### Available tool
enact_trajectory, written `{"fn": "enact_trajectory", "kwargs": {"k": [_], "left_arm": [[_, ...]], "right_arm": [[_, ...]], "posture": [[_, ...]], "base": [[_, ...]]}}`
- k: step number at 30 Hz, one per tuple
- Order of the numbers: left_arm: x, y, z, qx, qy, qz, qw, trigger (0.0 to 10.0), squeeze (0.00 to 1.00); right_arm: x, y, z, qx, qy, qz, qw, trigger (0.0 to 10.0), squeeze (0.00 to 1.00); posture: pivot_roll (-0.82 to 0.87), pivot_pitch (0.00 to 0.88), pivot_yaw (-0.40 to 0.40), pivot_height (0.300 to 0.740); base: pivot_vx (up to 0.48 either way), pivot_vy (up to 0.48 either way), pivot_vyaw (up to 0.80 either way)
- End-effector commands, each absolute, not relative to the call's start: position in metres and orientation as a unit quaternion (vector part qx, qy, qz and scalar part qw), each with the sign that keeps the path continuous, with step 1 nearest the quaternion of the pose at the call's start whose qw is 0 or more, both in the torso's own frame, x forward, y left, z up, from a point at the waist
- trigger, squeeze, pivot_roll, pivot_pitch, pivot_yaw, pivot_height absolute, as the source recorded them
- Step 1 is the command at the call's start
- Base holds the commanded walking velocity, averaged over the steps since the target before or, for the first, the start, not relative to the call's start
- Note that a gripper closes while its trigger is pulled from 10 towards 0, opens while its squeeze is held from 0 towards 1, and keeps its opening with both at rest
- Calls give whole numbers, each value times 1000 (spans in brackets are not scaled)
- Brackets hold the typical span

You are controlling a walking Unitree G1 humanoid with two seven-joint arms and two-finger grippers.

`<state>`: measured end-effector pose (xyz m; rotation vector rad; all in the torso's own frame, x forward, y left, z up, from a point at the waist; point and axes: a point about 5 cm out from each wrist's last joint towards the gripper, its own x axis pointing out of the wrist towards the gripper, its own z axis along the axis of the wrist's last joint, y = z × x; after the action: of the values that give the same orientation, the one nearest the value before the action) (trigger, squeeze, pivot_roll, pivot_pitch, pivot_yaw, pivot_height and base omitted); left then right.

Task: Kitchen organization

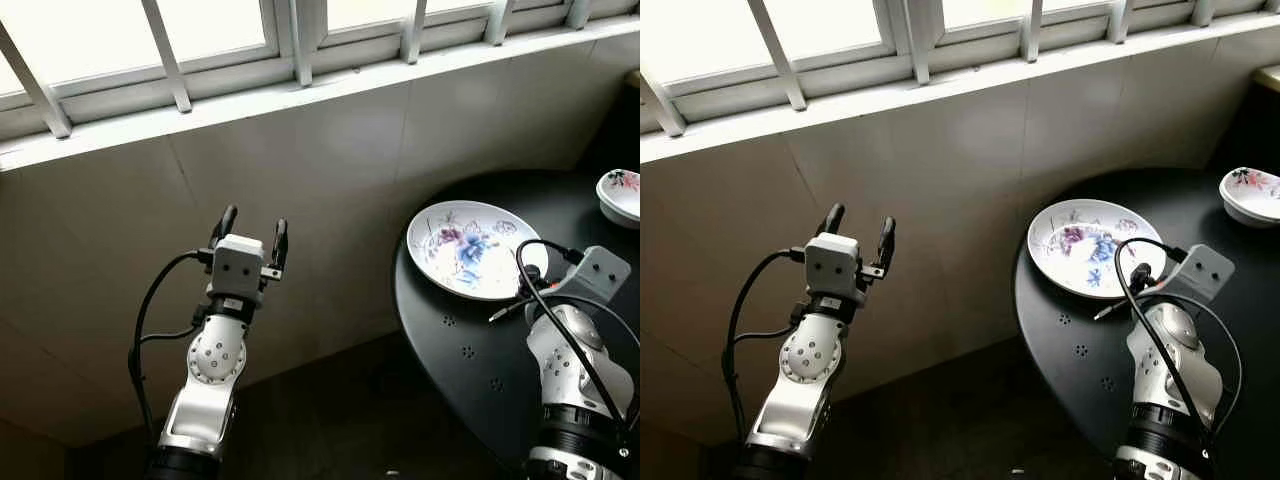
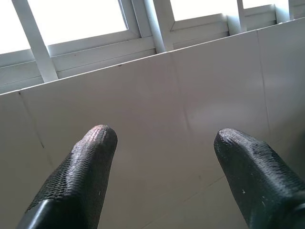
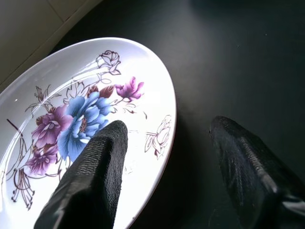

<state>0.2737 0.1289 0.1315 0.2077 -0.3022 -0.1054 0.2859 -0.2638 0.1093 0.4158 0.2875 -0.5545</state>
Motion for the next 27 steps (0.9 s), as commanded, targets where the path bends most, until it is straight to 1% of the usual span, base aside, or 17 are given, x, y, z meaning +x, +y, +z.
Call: {"fn": "enact_trajectory", "kwargs": {"k": [1,5,8,11,13,16,24,27], "left_arm": [[275,128,132,107,-151,-55,981,10000,0],[275,128,132,107,-151,-56,981,10000,0],[275,128,131,107,-150,-56,981,10000,0],[275,127,131,107,-148,-57,981,10000,0],[275,127,130,107,-148,-57,982,10000,0],[275,127,129,107,-146,-56,982,10000,0],[275,127,129,107,-143,-55,982,10000,0],[275,127,128,108,-142,-56,982,10000,0]], "right_arm": [[289,-261,107,223,148,-264,926,10000,0],[292,-259,103,247,154,-246,925,10000,0],[295,-248,99,269,165,-201,927,10000,0],[296,-238,93,289,186,-177,922,10000,0],[295,-238,90,289,194,-178,920,10000,0],[295,-238,86,311,204,-178,911,10000,0],[294,-241,84,338,210,-185,899,10000,0],[294,-243,84,356,208,-195,890,10000,0]], "posture": [[-182,0,31,740],[-181,0,31,740],[-180,0,31,740],[-182,0,30,740],[-183,0,29,740],[-182,0,27,740],[-183,0,24,740],[-183,0,24,740]], "base": [[0,0,0],[0,0,0],[0,0,0],[0,0,0],[0,0,0],[0,0,0],[0,0,0],[0,0,0]]}}
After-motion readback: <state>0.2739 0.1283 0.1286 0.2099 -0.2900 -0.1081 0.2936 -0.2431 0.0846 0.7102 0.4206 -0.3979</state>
